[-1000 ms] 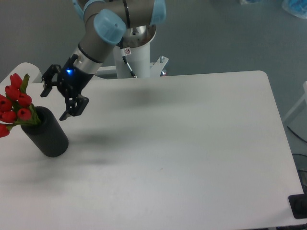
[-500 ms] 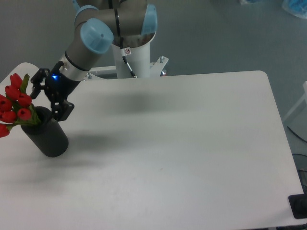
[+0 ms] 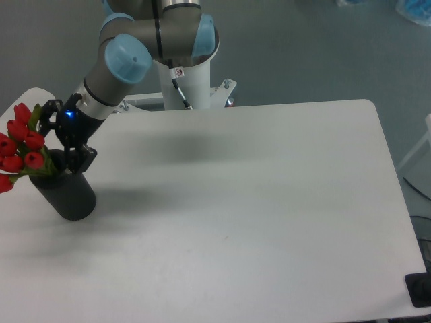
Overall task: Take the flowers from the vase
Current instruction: 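Lower the open gripper onto the tulip stems above the vase rim, then close the gripper around the tulip stems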
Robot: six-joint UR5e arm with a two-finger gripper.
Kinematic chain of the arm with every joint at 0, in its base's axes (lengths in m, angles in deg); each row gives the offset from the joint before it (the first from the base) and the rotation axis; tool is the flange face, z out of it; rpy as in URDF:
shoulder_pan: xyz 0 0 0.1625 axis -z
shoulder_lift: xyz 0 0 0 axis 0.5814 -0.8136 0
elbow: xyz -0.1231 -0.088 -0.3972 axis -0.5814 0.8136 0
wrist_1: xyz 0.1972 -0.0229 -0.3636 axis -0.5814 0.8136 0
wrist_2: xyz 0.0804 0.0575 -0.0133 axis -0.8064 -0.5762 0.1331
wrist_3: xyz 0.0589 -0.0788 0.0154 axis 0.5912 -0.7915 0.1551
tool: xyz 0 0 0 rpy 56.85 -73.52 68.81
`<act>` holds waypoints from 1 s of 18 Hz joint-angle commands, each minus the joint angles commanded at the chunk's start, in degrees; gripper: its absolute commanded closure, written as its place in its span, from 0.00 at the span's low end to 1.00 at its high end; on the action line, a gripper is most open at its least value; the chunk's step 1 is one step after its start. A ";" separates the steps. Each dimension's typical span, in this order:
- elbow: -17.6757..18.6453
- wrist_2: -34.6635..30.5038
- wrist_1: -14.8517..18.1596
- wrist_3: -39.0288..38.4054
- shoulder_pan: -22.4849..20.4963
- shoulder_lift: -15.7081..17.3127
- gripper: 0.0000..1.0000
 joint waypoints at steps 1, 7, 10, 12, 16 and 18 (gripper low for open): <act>0.00 0.00 0.00 0.09 0.00 0.00 0.00; -0.70 1.32 0.00 0.09 -0.17 -0.18 0.00; -1.32 2.11 0.00 0.17 -0.09 -0.26 0.00; -1.41 2.28 0.00 0.09 -0.09 -0.26 0.00; -1.32 2.29 0.00 0.09 0.00 -0.18 0.00; -1.41 2.29 0.00 0.17 0.00 -0.35 0.00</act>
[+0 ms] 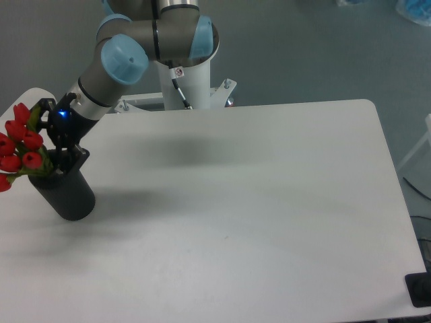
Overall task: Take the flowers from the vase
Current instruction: 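Close the gripper around the tulip stems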
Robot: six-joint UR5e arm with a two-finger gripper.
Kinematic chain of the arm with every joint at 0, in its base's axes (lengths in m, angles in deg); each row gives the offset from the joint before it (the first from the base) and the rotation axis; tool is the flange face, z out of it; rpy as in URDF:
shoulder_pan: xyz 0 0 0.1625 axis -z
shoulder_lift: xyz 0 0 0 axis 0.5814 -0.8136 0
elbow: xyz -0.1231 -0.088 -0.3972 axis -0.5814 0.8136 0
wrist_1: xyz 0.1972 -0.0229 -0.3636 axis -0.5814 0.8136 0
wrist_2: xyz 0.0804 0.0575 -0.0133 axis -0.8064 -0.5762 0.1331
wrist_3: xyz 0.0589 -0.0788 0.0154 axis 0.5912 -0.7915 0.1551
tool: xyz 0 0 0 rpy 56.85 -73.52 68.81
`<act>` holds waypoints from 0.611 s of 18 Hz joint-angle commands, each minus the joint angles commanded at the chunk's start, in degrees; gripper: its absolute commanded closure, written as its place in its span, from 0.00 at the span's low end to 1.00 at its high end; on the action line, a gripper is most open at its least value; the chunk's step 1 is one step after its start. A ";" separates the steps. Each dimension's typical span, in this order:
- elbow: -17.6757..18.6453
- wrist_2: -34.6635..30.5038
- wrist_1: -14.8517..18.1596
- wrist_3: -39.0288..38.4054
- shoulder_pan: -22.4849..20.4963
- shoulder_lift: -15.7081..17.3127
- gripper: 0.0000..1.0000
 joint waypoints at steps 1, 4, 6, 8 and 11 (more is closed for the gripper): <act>-0.26 0.00 0.00 0.00 0.00 -0.18 0.00; -0.53 -0.09 0.00 0.26 0.00 -0.44 0.12; -0.62 0.00 0.00 0.44 0.00 -0.53 0.19; -0.53 0.00 0.00 0.44 0.00 -0.53 0.28; -0.35 -0.09 0.00 0.53 -0.09 -0.44 0.40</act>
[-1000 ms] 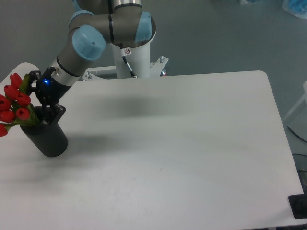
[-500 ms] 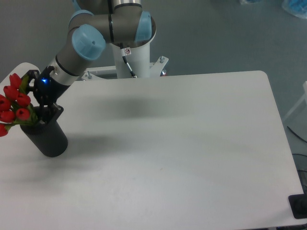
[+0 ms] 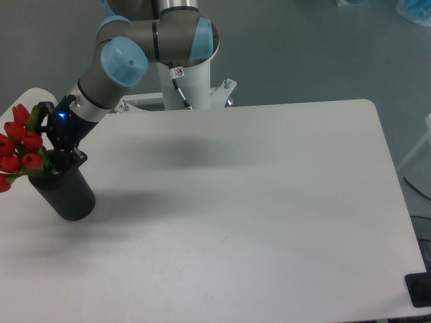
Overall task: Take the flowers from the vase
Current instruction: 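Close the gripper around the tulip stems, then lift the gripped tulip bouquet straight up out of the black vase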
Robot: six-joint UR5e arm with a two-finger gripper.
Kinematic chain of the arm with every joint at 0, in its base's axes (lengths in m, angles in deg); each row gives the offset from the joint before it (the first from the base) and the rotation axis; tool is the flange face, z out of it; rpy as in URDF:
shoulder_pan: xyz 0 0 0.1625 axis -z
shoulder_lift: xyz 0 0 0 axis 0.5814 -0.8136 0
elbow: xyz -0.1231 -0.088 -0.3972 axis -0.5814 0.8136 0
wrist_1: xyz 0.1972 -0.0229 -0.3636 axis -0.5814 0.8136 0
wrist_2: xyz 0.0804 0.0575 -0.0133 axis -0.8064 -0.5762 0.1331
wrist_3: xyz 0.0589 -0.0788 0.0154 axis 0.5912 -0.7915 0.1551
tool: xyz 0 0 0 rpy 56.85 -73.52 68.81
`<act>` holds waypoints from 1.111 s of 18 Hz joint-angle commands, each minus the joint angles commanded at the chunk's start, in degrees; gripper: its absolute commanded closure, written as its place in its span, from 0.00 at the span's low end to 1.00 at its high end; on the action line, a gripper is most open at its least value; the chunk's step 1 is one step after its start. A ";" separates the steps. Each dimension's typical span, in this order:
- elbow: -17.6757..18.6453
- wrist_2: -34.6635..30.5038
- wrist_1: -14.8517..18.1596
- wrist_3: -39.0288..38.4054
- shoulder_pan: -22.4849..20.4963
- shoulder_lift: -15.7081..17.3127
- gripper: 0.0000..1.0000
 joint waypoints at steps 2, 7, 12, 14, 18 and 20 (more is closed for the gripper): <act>-0.09 0.09 0.00 -0.09 -0.26 0.09 0.47; -0.08 0.09 0.00 -0.09 -0.61 0.26 0.59; -0.61 0.09 0.00 -0.26 -1.49 1.40 0.60; -0.61 0.44 0.09 -0.09 -1.84 1.85 0.61; -0.61 3.60 0.44 -0.53 -2.81 3.69 0.62; 0.17 3.87 0.61 -0.61 -2.90 5.44 0.63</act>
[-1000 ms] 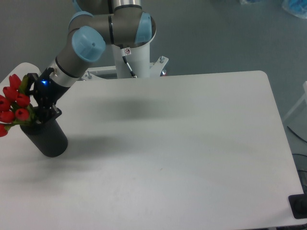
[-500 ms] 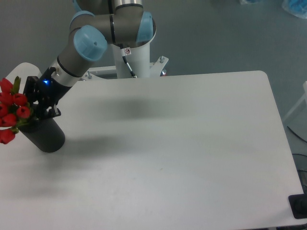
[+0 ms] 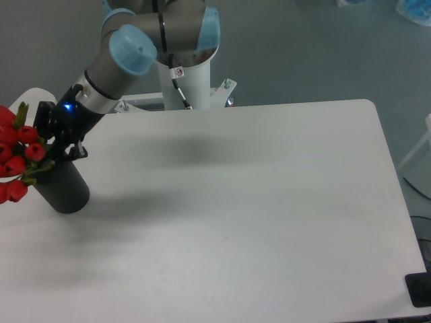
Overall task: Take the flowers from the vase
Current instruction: 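Lift the gripped tulip bouquet straight up out of the black vase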
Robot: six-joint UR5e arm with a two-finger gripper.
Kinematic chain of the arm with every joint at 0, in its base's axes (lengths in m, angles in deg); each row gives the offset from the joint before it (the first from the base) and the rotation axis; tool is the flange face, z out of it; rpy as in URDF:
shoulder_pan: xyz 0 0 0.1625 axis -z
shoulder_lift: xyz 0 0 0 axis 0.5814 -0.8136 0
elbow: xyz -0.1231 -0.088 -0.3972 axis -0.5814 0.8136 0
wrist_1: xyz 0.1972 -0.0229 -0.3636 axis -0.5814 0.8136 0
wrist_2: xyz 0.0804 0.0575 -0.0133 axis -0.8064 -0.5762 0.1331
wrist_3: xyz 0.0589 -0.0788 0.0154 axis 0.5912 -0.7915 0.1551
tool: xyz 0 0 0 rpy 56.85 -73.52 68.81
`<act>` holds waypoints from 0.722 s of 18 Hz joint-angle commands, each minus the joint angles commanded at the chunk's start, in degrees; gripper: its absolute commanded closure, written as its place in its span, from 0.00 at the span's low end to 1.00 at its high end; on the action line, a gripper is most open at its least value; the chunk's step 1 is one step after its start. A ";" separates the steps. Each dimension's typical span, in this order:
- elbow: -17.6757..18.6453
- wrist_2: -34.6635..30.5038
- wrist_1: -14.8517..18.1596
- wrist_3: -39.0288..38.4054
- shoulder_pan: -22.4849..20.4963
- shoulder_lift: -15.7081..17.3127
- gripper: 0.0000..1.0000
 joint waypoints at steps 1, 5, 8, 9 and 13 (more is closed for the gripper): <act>0.61 0.09 0.09 0.00 0.00 0.97 0.64; 1.59 1.22 0.35 -0.52 -0.44 3.96 0.64; 0.62 2.20 0.26 -4.74 -0.88 4.67 0.65; 0.18 2.37 0.18 -5.09 -1.14 4.84 0.65; -0.96 5.00 0.18 -6.76 -2.46 5.98 0.65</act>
